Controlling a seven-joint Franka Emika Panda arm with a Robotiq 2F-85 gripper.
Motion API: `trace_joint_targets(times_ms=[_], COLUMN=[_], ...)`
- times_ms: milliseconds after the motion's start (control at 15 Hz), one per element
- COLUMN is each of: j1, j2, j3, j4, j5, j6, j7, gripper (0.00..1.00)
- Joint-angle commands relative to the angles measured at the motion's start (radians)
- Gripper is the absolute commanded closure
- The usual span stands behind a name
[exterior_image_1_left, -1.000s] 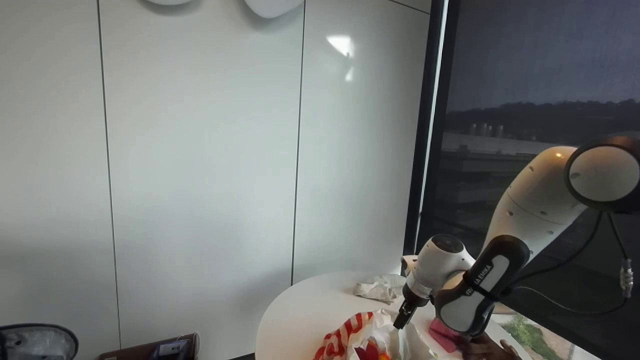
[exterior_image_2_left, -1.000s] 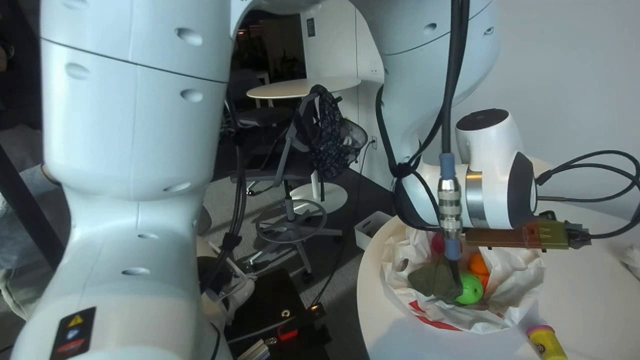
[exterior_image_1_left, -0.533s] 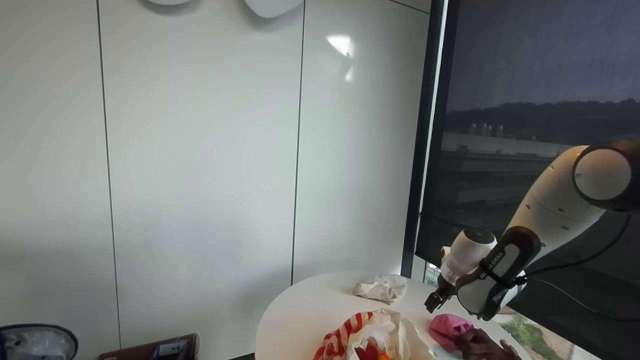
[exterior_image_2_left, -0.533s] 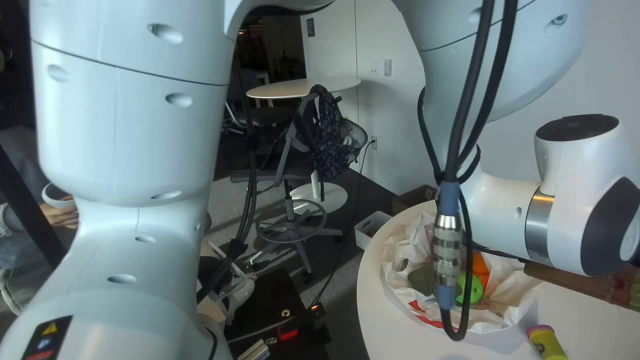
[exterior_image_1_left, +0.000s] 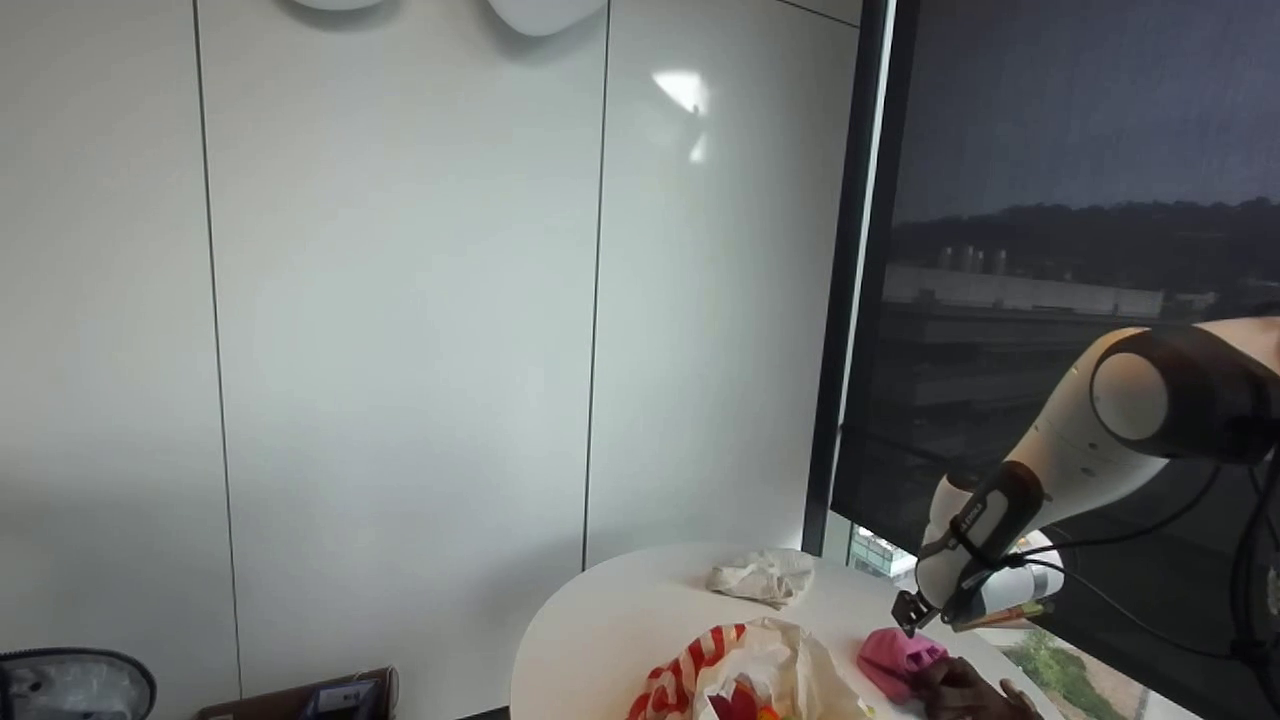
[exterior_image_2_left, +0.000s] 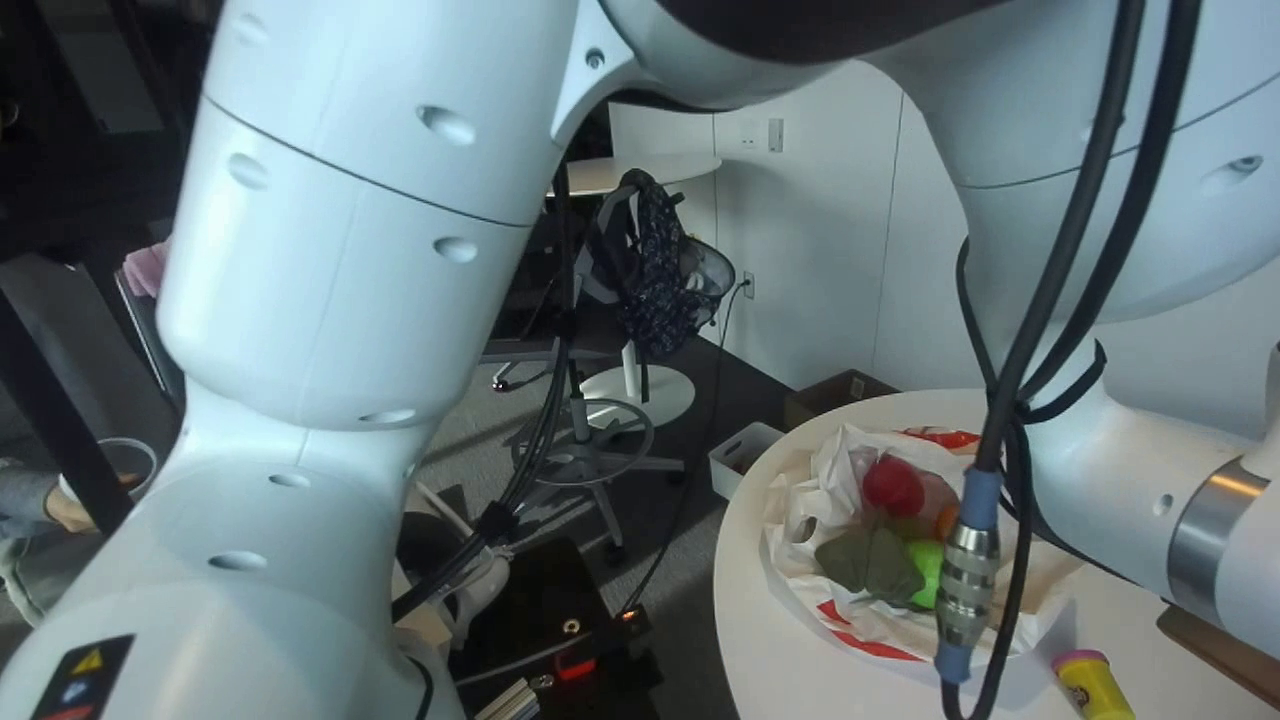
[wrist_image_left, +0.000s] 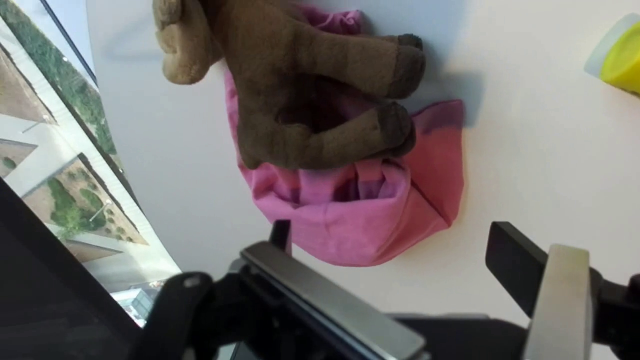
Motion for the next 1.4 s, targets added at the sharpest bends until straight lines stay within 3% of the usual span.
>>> trace_joint_targets(times_ms=[0,667,1000,1067,1133,1333], j1=[-0.023,-0.192,-0.234,-0.235,-0.239,-0.232], j2=[0.102,0.238,0.312,0.326,0.334,0.342], j3=[-0.008,0.064,0.097,0.097,0.101,0.093], j4=[0.126,0.279,0.354,0.367,0.374,0.391], j5=[0.097,0.263,0.306,0.307,0.307,0.3], j6=[-0.062,-0.271,-0.323,-0.326,-0.333,-0.358], j7=[0.009,-0.034,-0.053,-0.052,-0.057,-0.052], gripper=[0.0,0.0,0.0,0.25,0.26,0.48])
